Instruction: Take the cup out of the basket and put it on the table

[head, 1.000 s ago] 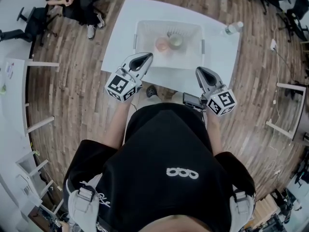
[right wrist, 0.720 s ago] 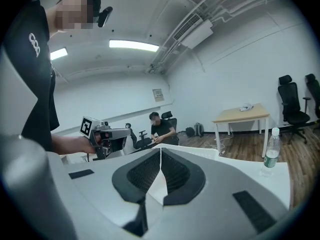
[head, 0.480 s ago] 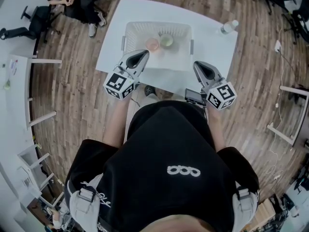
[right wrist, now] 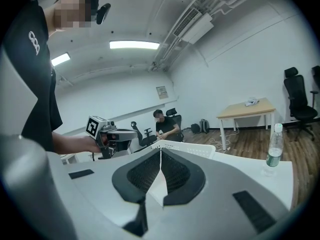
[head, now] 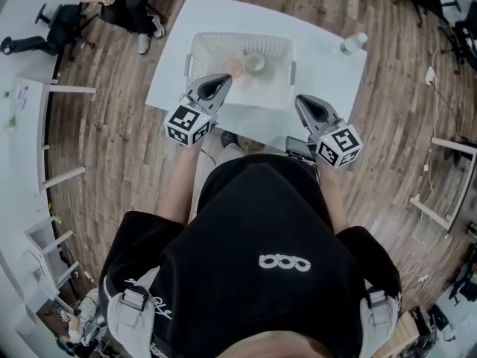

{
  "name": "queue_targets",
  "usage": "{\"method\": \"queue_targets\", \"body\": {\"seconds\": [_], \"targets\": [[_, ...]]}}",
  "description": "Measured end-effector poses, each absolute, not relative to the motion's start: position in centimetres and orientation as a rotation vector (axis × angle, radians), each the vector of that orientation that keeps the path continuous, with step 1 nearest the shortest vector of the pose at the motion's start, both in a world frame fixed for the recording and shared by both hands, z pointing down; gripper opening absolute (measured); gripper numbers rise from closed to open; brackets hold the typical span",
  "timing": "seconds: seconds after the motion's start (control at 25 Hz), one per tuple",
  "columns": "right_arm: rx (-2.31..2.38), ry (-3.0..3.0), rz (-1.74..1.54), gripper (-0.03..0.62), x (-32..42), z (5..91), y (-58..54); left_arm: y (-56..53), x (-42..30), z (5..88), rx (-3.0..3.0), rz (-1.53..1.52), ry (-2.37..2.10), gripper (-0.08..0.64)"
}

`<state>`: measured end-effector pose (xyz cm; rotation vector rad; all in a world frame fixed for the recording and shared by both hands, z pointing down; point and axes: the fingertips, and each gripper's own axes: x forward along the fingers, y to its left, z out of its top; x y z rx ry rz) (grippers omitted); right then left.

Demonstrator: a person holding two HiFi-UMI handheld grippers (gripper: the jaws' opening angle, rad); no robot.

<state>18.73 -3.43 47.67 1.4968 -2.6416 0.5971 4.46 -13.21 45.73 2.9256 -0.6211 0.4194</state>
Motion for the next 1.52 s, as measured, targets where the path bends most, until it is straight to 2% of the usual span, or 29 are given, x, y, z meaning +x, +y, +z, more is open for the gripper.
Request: {"method": "queue_targets", "body": {"seconds": [1.16, 1.52], "targets": [[1.425, -2.632, 0.665, 0.026, 13.1, 51.6, -7.0, -17.2, 7.2, 59.0, 2.802, 1.163, -0.291, 0.014], [1.431, -2.606, 0.688, 0.026, 12.8, 52.5, -8.3, -18.4, 8.0, 63.7, 2.711, 1.385, -0.171, 0.088]]}}
